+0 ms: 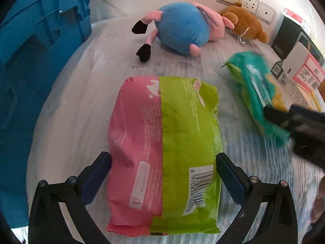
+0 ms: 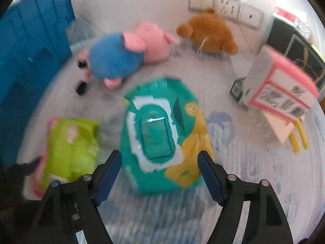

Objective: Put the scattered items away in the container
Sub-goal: 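Hold the pink-and-green pack in the left tool while the right tool grasps the teal wipes pack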

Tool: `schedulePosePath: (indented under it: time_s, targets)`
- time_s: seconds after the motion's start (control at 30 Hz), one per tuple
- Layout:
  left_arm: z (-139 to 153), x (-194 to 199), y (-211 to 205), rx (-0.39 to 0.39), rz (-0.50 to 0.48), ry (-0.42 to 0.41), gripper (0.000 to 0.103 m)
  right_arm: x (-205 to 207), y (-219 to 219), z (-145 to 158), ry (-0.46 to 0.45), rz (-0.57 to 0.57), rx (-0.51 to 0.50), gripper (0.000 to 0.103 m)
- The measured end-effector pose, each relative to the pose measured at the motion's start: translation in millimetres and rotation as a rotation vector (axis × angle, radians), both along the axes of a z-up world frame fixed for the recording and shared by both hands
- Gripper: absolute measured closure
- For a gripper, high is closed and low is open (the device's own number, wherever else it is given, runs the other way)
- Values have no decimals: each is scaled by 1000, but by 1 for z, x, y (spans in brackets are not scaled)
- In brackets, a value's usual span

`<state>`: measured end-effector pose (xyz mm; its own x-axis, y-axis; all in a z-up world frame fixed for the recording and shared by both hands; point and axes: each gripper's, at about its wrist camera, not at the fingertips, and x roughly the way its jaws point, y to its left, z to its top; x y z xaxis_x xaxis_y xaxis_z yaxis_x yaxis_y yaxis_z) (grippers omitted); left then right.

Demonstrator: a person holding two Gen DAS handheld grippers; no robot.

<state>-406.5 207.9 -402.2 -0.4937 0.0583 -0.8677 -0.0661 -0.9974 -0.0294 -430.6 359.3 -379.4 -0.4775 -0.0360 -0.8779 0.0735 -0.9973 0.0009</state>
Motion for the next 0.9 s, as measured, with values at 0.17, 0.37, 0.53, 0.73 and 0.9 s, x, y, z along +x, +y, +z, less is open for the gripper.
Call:
schedulePosePath:
  time_s: [0.17,0.37,0.53,0.73,0.9]
  targets:
    - [-5,3,9,-42,-32,80,0,7,12,-3,17,-35,-31,29]
    - [-5,7,8,-23,-29,71,0,55,31,0,-48,-28,-58,29]
    - [-6,10,14,-14,-59,76,0,85,40,3,-27,-24,-51,20]
    - [-7,9,16,-9,-34,112,0,90,40,21,64,-79,-25,1]
    - [-7,5,15,-12,-34,111,0,76,44,-9,1,-108,5,0]
